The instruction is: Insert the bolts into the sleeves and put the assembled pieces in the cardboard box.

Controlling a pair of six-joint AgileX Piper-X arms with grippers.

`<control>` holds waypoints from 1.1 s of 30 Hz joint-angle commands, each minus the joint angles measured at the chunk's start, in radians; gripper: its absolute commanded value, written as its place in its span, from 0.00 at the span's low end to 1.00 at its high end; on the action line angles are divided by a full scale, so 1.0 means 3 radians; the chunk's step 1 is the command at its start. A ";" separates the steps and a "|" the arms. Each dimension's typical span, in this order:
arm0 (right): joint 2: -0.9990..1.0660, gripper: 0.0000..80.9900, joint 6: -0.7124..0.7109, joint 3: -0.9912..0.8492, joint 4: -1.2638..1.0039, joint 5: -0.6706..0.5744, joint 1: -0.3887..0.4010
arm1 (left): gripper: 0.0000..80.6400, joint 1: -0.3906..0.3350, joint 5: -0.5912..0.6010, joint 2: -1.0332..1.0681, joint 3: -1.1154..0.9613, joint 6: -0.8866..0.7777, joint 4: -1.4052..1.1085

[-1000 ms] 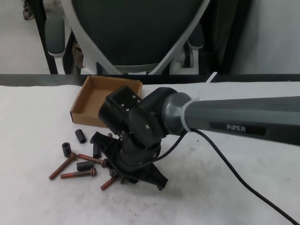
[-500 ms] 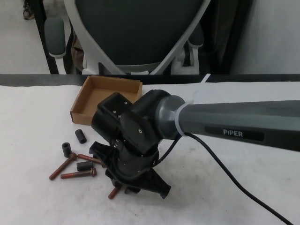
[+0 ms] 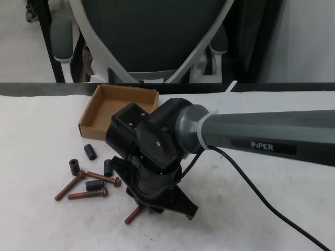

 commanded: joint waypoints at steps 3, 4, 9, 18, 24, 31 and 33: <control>0.0081 0.35 0.0006 0.0066 0.0261 0.0093 -0.0041 | 0.01 -0.0007 -0.0019 0.0010 -0.0005 0.0007 -0.0040; 0.0083 0.35 0.0032 0.0066 0.0303 0.0077 -0.0041 | 0.01 -0.0007 -0.0019 0.0010 -0.0005 0.0007 -0.0040; 0.0089 0.35 0.0130 0.0066 0.0445 -0.0025 -0.0041 | 0.01 -0.0007 -0.0019 0.0010 -0.0005 0.0007 -0.0040; 0.0089 0.35 0.0343 0.0066 0.0402 -0.0241 -0.0028 | 0.01 -0.0007 -0.0019 0.0010 -0.0005 0.0007 -0.0040; 0.0089 0.35 0.0470 0.0066 0.0211 -0.0351 0.0009 | 0.01 -0.0007 -0.0019 0.0010 -0.0005 0.0007 -0.0040; 0.0089 0.35 0.0612 0.0066 0.0163 -0.0530 0.0046 | 0.01 -0.0007 -0.0019 0.0010 -0.0005 0.0007 -0.0040; 0.0089 0.35 0.0611 0.0066 0.0163 -0.0549 0.0067 | 0.01 -0.0007 -0.0019 0.0010 -0.0005 0.0007 -0.0040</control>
